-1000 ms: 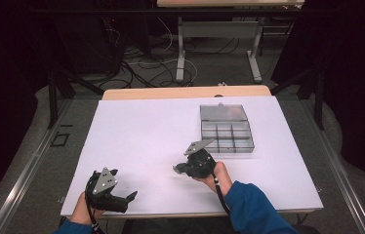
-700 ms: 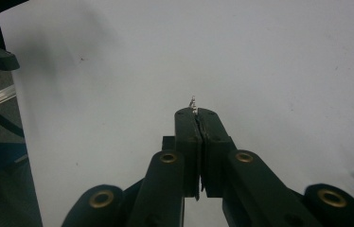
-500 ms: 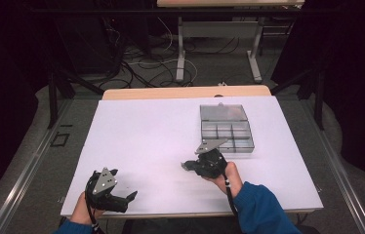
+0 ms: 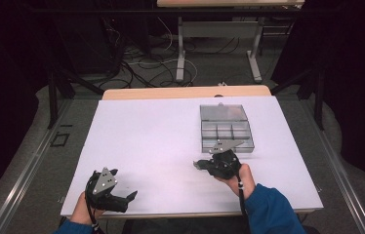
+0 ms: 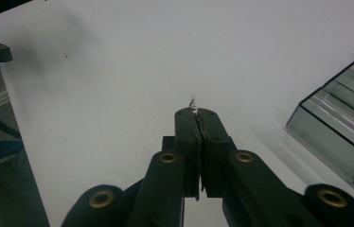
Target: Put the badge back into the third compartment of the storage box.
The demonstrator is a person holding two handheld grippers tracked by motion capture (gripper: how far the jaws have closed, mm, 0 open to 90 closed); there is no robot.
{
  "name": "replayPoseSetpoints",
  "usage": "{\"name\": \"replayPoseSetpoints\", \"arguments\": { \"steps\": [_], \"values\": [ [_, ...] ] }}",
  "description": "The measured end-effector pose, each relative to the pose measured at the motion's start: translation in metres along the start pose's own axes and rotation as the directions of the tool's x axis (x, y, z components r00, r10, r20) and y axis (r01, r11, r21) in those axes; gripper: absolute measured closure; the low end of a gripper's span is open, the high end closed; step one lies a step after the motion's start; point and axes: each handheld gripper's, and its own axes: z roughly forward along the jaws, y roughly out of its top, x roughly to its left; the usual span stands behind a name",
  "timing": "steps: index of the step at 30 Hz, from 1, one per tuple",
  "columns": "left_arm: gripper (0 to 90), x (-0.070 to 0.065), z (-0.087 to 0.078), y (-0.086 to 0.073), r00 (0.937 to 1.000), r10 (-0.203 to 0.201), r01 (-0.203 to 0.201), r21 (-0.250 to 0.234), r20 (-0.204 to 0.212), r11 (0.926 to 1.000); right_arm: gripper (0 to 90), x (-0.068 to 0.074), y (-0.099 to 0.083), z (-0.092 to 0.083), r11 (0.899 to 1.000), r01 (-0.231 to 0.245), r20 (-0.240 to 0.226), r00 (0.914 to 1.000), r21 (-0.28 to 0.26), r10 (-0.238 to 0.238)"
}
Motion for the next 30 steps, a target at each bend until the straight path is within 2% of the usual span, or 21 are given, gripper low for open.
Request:
{"name": "replayPoseSetpoints", "arguments": {
  "steps": [2,6,7,9,23,24,25,30],
  "values": [
    [0.9,0.000,0.000,0.000,1.0000,-0.002,0.002,0.000,0.001,1.0000,88.1,-0.001,-0.001,-0.002,1.000,0.002,-0.001,1.0000,0.013,-0.002],
    [0.8,-0.001,0.000,0.000,0.9999,-0.010,0.010,-0.007,0.002,0.9999,88.1,-0.004,-0.004,-0.007,1.000,-0.007,0.013,0.9999,0.000,0.007],
    [0.9,0.000,0.000,0.000,1.0000,0.000,0.000,-0.002,-0.001,1.0000,88.1,-0.004,-0.005,-0.008,1.000,-0.010,0.015,0.9998,-0.010,0.010],
    [0.9,-0.001,0.000,0.000,0.9999,-0.010,0.010,-0.007,0.001,0.9999,88.1,-0.005,-0.006,-0.010,1.000,-0.010,0.023,0.9997,-0.008,0.010],
    [0.9,-0.001,0.000,0.000,0.9999,-0.010,0.010,-0.006,0.004,0.9999,88.1,-0.015,-0.020,-0.028,0.999,-0.045,0.062,0.9970,-0.021,0.046],
    [0.9,-0.001,0.000,0.000,1.0000,-0.009,0.010,-0.004,0.002,0.9999,88.1,-0.016,-0.020,-0.030,0.999,-0.048,0.059,0.9971,-0.003,0.048],
    [0.9,-0.001,0.000,0.000,0.9999,-0.009,0.009,-0.006,0.003,0.9999,88.1,-0.017,-0.022,-0.031,0.999,-0.050,0.068,0.9964,-0.019,0.051],
    [0.9,-0.001,0.000,0.000,1.0000,-0.009,0.009,-0.006,0.003,0.9999,88.1,-0.022,-0.028,-0.037,0.998,-0.065,0.085,0.9941,-0.018,0.066]
  ]
}}
